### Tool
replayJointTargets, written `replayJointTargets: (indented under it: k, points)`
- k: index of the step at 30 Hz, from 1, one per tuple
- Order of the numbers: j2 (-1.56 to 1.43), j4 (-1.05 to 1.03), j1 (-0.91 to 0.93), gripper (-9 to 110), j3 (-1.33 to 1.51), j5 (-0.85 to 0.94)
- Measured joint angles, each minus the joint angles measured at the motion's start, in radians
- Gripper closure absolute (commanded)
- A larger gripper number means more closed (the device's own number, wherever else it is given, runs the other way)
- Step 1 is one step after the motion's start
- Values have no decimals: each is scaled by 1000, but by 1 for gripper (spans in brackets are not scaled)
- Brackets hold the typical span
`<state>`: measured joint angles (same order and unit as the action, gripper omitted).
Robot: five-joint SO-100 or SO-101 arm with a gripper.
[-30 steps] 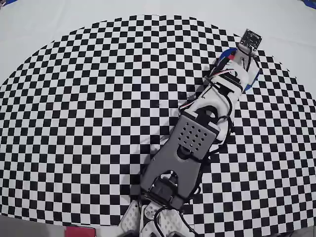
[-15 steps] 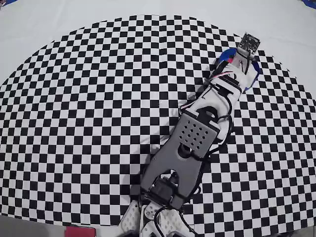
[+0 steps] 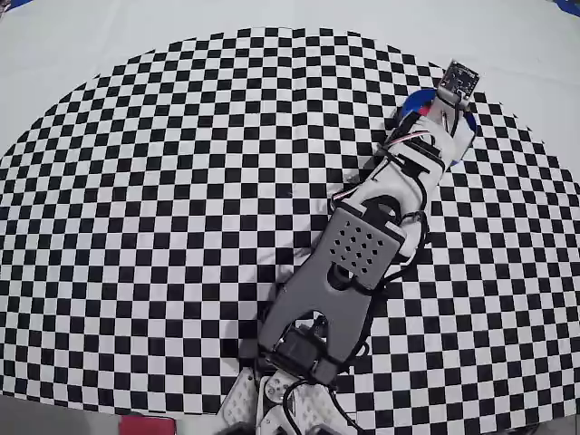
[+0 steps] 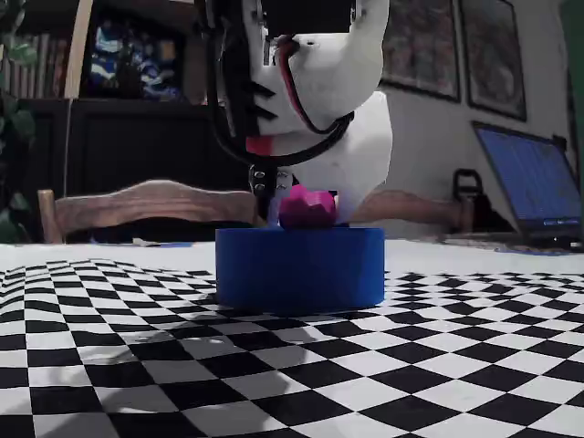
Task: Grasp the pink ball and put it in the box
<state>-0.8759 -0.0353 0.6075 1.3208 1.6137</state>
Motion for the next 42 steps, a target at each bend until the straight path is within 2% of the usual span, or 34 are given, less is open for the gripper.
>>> replayJointTargets:
  k: [23, 24, 27, 29, 38, 42]
  points:
    - [0, 0, 2, 101, -15, 0]
    - [0, 0, 2, 100, -15, 0]
    - [0, 0, 2, 73, -15, 0]
    - [0, 0, 2, 66, -15, 0]
    - [0, 18, 3, 65, -15, 0]
    - [0, 18, 3, 65, -15, -52]
